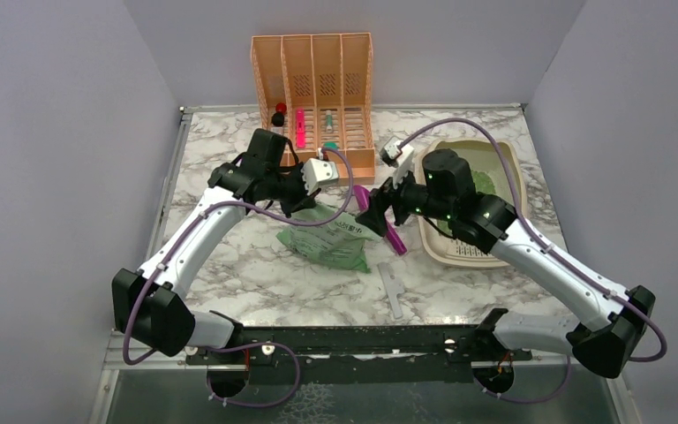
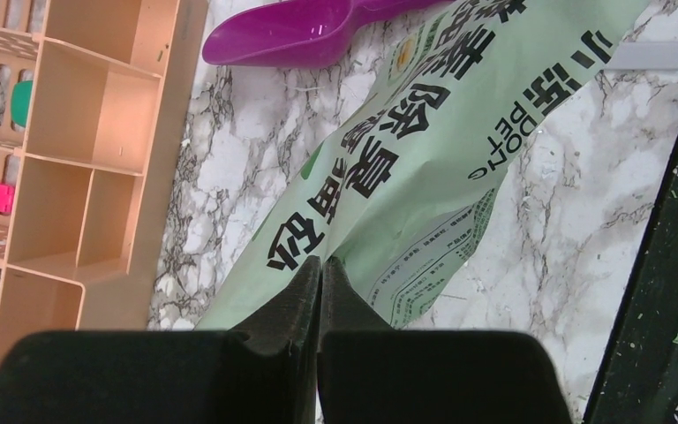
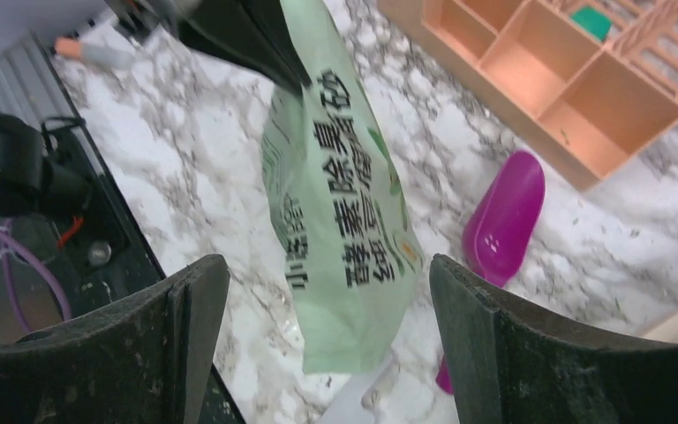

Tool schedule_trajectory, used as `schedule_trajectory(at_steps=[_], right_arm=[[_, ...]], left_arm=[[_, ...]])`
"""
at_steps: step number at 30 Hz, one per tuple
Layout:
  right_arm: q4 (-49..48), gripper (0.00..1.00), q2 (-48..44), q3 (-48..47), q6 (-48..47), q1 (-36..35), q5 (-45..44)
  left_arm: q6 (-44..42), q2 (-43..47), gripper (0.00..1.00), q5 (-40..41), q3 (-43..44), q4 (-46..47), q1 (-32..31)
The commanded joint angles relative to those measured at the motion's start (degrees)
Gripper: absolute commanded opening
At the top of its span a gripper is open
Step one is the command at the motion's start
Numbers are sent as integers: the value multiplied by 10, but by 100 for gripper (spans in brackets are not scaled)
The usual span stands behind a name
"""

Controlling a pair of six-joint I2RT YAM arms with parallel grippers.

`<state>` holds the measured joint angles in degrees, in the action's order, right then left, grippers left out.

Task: Fill the litter box with clean litter
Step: Close the cat litter bag at the center of the board.

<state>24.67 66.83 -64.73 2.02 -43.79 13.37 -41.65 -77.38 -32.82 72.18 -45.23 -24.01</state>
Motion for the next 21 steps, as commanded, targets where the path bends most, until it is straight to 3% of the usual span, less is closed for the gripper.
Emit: schedule_trajectory(at_steps=[1,7,12,16,21], right_arm=[[-54,88,61,-46,17,2,57],[-89,90,174,-65,31,2,109],[-123,87,223,-74,21,2,80],[-90,51,248,-88,-12,2,62],[-89,8,208,-42,-36,2,73]], left_arm=[[-6,-6,0,18,9,1,6],[-5,-11,0,14,11,4,6],[-5,-11,0,10,11,6,7],[-5,-12,0,13,12,6,7],[-6,-17,3,14,15,13,7]])
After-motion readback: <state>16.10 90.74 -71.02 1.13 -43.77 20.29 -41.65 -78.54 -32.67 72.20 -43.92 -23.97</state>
